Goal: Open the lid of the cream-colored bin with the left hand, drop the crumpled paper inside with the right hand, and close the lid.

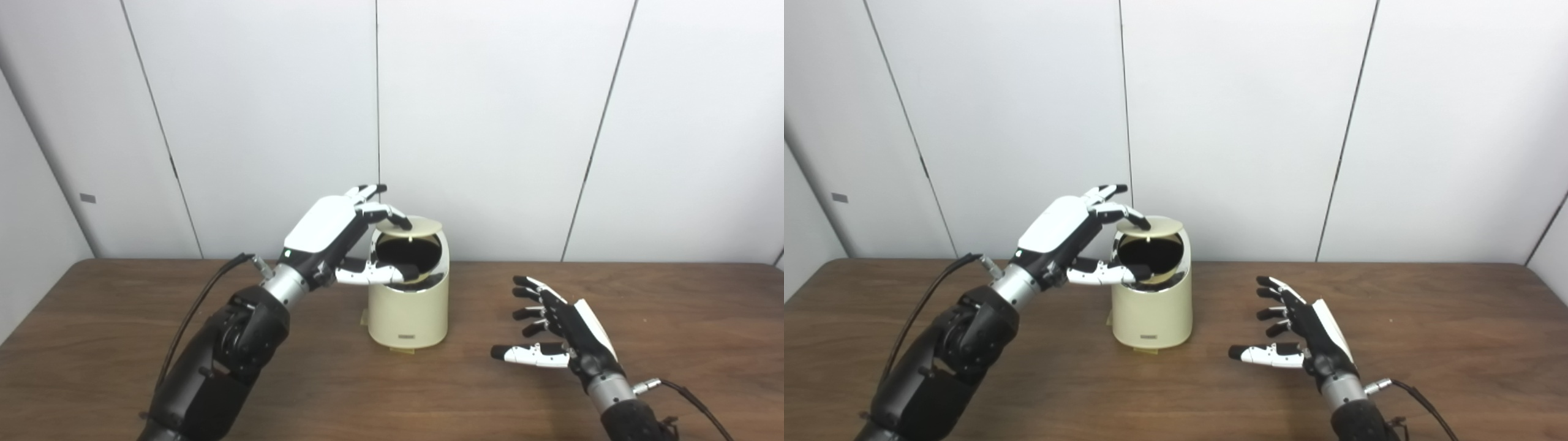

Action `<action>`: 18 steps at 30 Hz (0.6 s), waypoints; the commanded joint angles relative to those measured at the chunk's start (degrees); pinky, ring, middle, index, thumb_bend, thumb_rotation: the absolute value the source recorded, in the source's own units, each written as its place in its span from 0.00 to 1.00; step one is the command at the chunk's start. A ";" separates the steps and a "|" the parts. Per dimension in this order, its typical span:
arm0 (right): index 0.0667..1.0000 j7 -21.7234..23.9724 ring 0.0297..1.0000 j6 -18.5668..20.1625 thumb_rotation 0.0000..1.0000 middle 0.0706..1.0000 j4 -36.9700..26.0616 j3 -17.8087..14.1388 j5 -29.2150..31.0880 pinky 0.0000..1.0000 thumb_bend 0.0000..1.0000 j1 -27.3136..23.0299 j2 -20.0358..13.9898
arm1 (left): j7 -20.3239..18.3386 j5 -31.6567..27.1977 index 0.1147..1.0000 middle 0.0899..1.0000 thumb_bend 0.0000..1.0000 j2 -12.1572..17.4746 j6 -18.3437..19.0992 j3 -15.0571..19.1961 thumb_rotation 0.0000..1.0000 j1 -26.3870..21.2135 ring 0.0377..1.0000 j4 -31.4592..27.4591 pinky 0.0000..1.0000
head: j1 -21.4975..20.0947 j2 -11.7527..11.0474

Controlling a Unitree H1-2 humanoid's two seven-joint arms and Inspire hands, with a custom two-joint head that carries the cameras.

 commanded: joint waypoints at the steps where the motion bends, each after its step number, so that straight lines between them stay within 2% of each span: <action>1: 0.86 -0.98 0.70 -0.50 0.22 0.83 -1.67 -0.23 0.33 0.57 0.84 -2.32 0.08 | 1.36 0.73 0.69 0.72 0.76 0.92 -1.49 0.53 0.74 -2.15 0.95 -2.09 1.00 | -0.05 0.04; 12: 0.86 -0.94 0.69 0.66 0.19 0.82 -2.74 0.09 0.06 0.57 0.82 -2.10 0.12 | 0.12 2.04 0.70 0.72 0.75 1.45 -2.12 -0.36 0.73 -0.33 0.96 -2.36 1.00 | -0.48 0.50; 15: 0.86 -1.09 0.69 0.52 0.20 0.82 -2.73 0.10 -0.04 0.58 0.82 -2.09 0.12 | 0.68 4.72 0.70 0.72 0.75 1.93 -2.24 -1.39 0.72 -0.33 0.95 -2.02 1.00 | -0.61 0.61; 18: 0.86 -1.07 0.69 0.99 0.20 0.82 -3.15 0.03 0.06 0.57 0.83 -1.93 0.31 | 0.40 10.10 0.71 0.73 0.76 2.85 -1.32 -3.30 0.75 -0.55 0.96 -2.31 1.00 | -0.65 0.71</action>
